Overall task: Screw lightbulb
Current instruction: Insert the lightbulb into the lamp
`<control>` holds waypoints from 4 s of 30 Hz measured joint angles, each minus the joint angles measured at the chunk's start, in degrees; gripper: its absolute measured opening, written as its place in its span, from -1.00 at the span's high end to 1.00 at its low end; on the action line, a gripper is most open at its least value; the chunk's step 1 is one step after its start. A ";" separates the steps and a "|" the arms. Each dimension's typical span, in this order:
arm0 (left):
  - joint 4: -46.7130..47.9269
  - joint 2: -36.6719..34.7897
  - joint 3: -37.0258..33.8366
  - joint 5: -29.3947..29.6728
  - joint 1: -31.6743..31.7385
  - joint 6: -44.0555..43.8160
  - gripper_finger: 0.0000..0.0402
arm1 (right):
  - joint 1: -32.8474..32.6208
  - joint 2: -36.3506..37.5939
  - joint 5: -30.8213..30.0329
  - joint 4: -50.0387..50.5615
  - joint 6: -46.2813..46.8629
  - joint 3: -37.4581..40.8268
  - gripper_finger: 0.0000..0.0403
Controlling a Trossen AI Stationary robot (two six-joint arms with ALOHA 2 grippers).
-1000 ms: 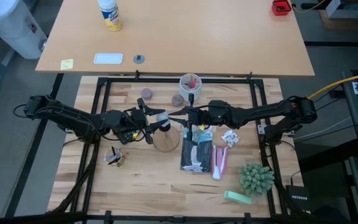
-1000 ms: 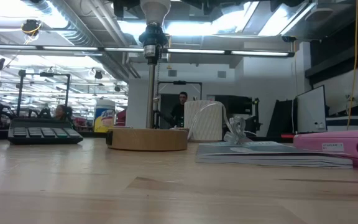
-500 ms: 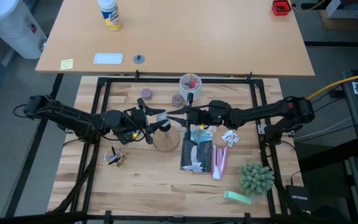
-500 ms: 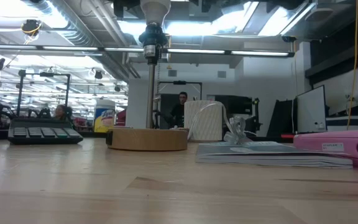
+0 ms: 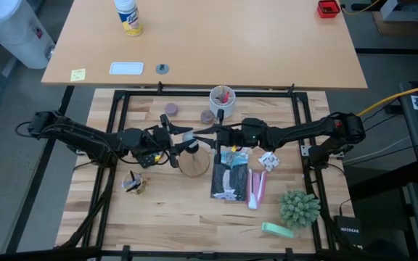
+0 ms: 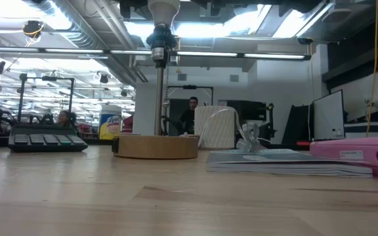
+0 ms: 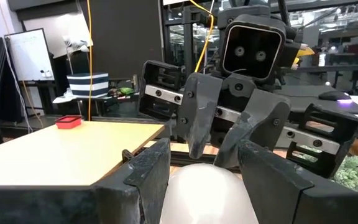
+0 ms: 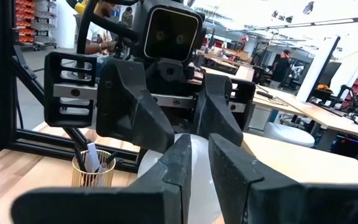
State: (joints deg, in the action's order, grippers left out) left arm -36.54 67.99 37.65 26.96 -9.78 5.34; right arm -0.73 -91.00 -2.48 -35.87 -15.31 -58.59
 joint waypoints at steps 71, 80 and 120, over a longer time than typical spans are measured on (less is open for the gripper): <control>18.08 -5.62 0.04 13.46 -10.10 -8.37 0.10 | 0.02 -0.13 1.67 -0.01 1.55 0.17 0.69; 18.08 -5.62 0.04 13.70 -10.10 -8.53 0.10 | 0.02 -0.13 1.90 -0.03 1.55 0.17 0.69; 21.78 -5.73 0.04 13.75 -11.39 -16.92 0.94 | 0.00 -0.15 1.99 -0.35 1.55 0.17 0.69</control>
State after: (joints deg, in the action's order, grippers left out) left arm -14.76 62.26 37.69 40.71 -21.17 -11.57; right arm -0.73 -91.15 -0.49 -36.23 -13.76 -58.41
